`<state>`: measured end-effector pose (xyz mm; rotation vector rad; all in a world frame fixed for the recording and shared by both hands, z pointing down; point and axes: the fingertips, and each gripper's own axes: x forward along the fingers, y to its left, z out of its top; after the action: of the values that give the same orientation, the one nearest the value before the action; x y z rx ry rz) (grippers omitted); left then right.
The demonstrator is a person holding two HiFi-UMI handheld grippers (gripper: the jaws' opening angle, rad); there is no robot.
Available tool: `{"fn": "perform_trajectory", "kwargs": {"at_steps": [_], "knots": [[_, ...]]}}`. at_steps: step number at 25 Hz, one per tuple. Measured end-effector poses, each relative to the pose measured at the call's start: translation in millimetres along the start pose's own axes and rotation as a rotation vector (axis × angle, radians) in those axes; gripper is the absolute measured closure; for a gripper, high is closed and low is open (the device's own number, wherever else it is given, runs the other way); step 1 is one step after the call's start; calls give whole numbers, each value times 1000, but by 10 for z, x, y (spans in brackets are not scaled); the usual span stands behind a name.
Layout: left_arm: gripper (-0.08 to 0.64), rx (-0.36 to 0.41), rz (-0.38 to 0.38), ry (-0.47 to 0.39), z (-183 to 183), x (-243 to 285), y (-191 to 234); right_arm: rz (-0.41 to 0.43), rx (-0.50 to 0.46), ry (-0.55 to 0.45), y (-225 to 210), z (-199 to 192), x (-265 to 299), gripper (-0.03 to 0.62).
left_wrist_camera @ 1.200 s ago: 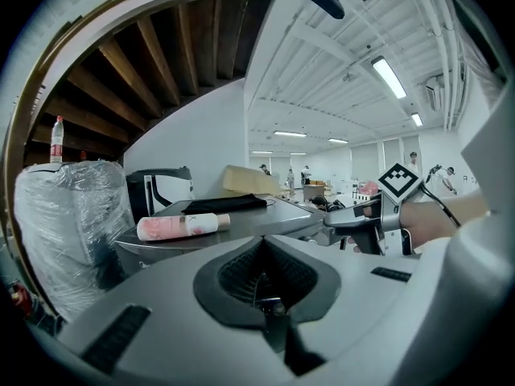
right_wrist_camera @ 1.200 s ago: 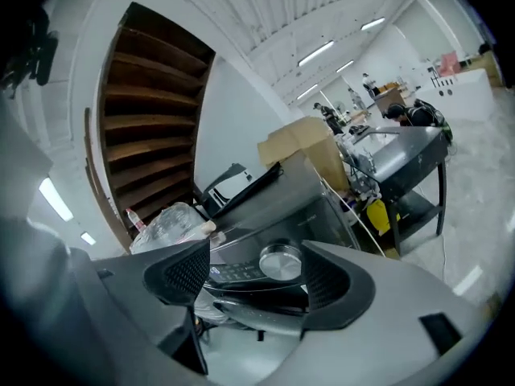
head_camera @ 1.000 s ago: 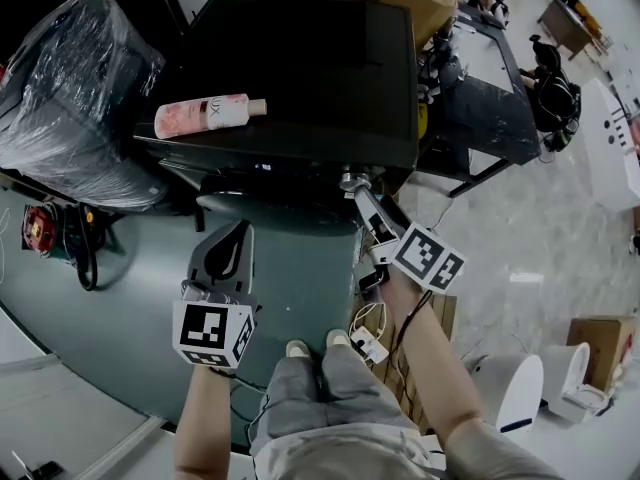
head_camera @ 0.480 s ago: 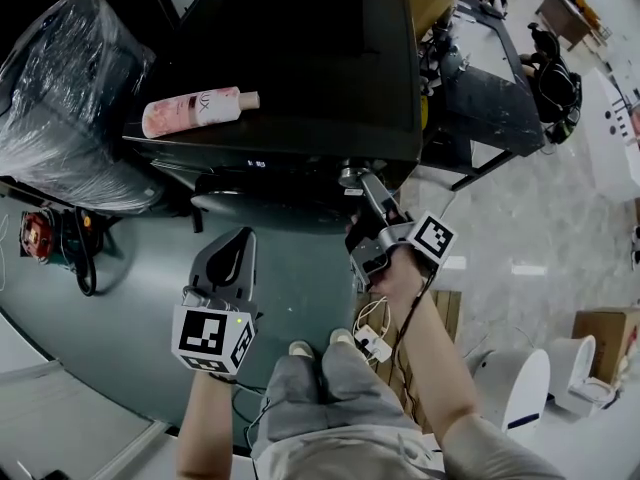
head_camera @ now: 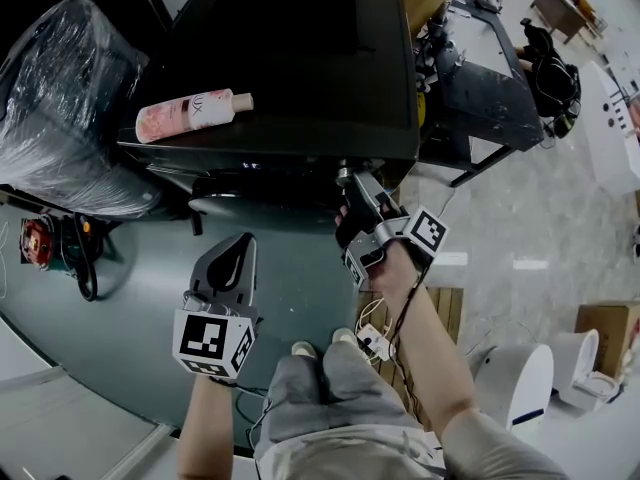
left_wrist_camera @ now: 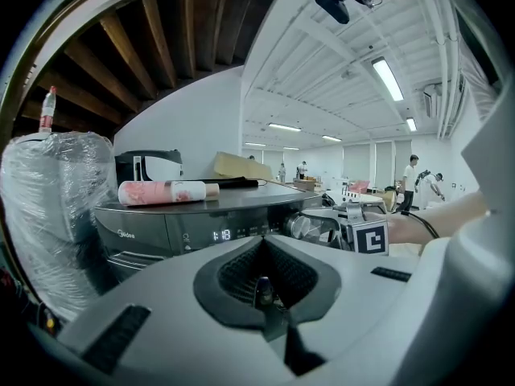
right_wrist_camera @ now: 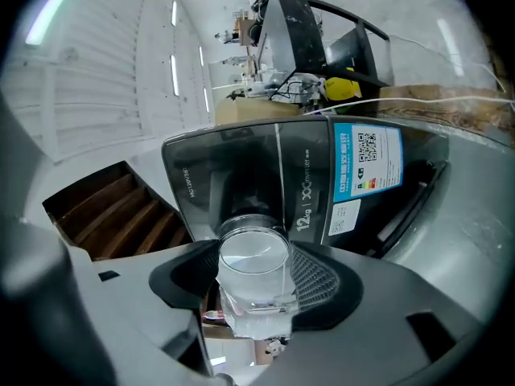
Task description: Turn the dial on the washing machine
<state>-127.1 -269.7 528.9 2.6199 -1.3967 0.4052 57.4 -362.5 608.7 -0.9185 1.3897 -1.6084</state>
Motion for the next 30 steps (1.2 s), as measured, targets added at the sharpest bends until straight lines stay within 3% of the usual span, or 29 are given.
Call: {"fn": "perform_trajectory", "kwargs": {"at_steps": [4,9,17,26,30], "knots": [[541,0,-3,11,-36,-2,13,-27,-142,25,25,14,4,305],[541,-33,-5,19,-49,-28,54,-138,-374,26,45,28,27,302],[541,-96,0,26,-29,-152,155,-266,-546,30,52,22,19,302],[541,-84,1,34,93,-313,171,-445,-801,36,38,35,-20,301],[541,-84,8,29,173,-405,162,-462,-842,43,70,3,-7,299]]}}
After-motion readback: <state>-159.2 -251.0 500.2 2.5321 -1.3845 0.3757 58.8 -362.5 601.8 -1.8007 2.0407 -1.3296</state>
